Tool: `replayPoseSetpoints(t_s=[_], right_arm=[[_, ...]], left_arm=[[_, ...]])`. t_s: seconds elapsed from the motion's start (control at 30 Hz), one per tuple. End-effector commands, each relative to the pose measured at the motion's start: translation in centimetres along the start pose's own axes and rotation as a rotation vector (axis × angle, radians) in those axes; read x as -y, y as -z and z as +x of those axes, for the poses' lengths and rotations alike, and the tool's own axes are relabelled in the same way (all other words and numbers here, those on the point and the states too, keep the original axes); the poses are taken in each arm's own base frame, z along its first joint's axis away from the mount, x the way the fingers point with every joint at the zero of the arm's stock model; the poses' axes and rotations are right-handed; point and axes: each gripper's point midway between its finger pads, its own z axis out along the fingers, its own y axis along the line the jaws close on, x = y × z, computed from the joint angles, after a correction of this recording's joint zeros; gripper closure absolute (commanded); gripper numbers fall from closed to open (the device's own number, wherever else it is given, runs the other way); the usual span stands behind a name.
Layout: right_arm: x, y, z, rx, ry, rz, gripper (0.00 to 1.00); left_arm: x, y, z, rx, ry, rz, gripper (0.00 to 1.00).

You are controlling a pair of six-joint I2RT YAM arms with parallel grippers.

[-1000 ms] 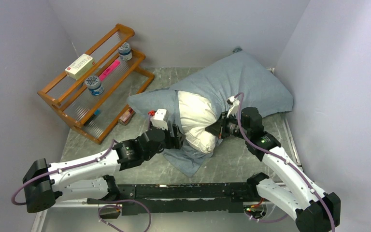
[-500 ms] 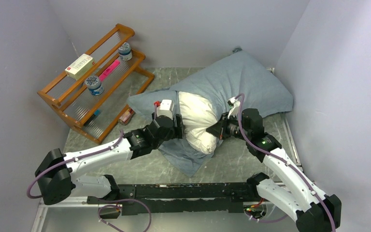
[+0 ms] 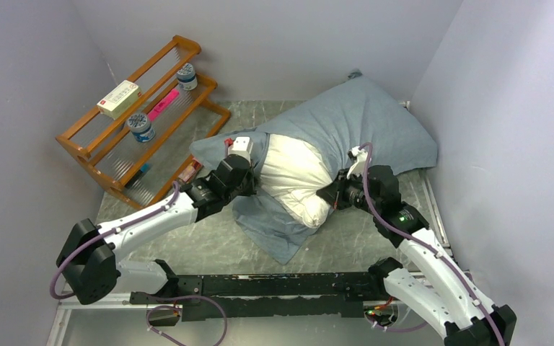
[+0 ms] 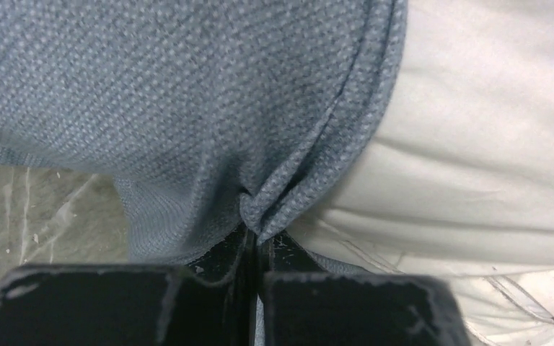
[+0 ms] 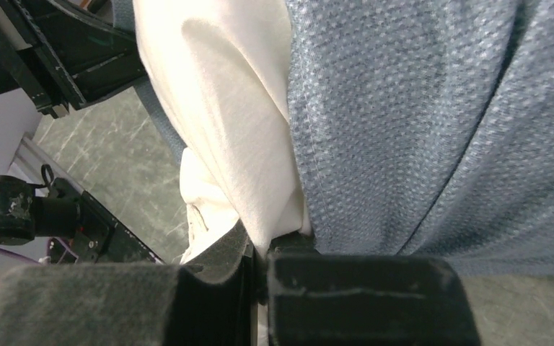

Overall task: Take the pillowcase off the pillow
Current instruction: Remove the pillow from the pillowcase.

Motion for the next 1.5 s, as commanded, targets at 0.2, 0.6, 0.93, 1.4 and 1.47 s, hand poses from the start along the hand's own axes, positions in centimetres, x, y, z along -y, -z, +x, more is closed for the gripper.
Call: replayPoseSetpoints(t_s=[0.2, 0.6, 0.93, 1.4, 1.47], right_arm=[[3.4, 1.1, -2.2, 0.04, 0.069, 0.207, 1.0], [-0.4, 0.5, -5.4, 0.093, 0.216, 0.085, 0.77], [-7.5, -0.2, -6.8, 0.146, 0.473, -0.036, 0.39], [-14.7, -3.8, -0.8, -0.044, 0.995, -0.127, 0.13], [-14.8, -4.8, -0.3, -0.046, 1.028, -0.126, 0.11]], left_arm=[[-1.5, -0.8, -1.0, -0.053, -0.076, 0.033, 0.95], [-0.6, -1.7, 2.9, -0.036, 0.071, 0.166, 0.95], [-0.4, -1.2, 3.8, -0.026, 0.084, 0.219, 0.95], [0.8, -0.5, 4.5, -0.024, 0.127, 0.312, 0.95], [0.8, -0.3, 4.6, -0.021, 0.133, 0.321, 0.95]])
